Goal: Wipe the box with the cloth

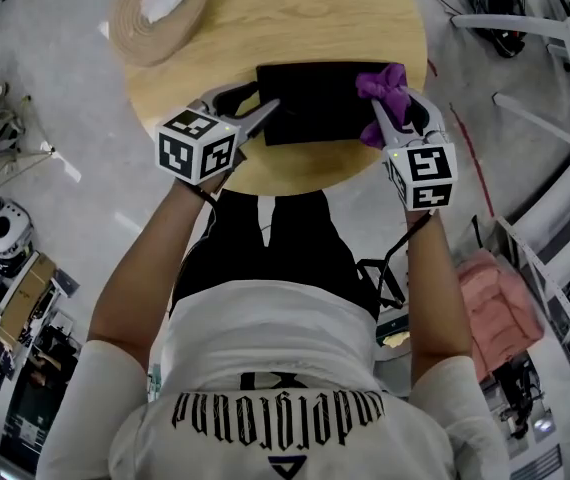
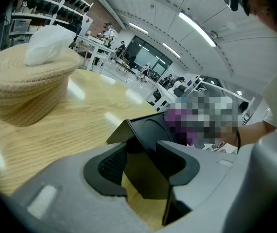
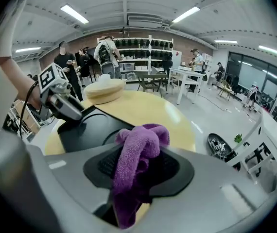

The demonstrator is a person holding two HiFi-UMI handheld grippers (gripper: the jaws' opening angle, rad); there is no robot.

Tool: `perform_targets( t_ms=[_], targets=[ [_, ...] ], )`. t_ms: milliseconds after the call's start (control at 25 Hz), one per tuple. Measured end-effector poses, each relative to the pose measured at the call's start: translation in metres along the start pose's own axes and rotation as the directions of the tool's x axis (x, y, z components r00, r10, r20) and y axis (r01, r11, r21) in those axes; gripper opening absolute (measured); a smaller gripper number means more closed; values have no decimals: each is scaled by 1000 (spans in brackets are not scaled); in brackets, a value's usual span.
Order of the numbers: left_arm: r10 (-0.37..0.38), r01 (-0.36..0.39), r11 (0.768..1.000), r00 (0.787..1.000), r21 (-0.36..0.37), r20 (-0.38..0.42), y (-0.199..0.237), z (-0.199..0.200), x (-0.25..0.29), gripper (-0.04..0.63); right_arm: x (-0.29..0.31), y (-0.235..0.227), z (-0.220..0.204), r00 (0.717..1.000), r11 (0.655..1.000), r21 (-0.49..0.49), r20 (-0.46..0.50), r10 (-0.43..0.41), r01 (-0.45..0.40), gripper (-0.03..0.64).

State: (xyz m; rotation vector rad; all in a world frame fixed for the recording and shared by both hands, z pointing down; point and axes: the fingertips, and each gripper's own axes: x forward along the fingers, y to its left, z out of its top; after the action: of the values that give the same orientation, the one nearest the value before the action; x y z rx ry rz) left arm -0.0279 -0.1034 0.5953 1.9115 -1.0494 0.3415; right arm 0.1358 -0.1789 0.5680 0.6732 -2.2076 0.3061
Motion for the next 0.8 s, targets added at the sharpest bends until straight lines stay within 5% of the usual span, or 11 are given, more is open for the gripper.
perform_targets(
  t_ms=[240, 400, 600, 800],
  targets=[
    [-9, 9, 1000, 1000, -5, -2, 1, 1, 0, 204, 34, -10, 38, 1000, 1000, 9, 26, 6, -6, 149],
    [-6, 6, 1000, 1000, -9, 0, 0, 0, 0, 204, 50, 48, 57, 990, 989, -59, 36, 136, -134, 147],
    [9, -9, 1000, 1000, 3, 3, -1, 0, -1, 203, 72, 140, 83, 944, 933, -157, 0, 329, -325, 125],
    [8, -8, 1000, 1000, 0, 10, -2, 0, -2, 204, 67, 130, 76, 947, 936, -143, -15, 322, -321, 132]
  ],
)
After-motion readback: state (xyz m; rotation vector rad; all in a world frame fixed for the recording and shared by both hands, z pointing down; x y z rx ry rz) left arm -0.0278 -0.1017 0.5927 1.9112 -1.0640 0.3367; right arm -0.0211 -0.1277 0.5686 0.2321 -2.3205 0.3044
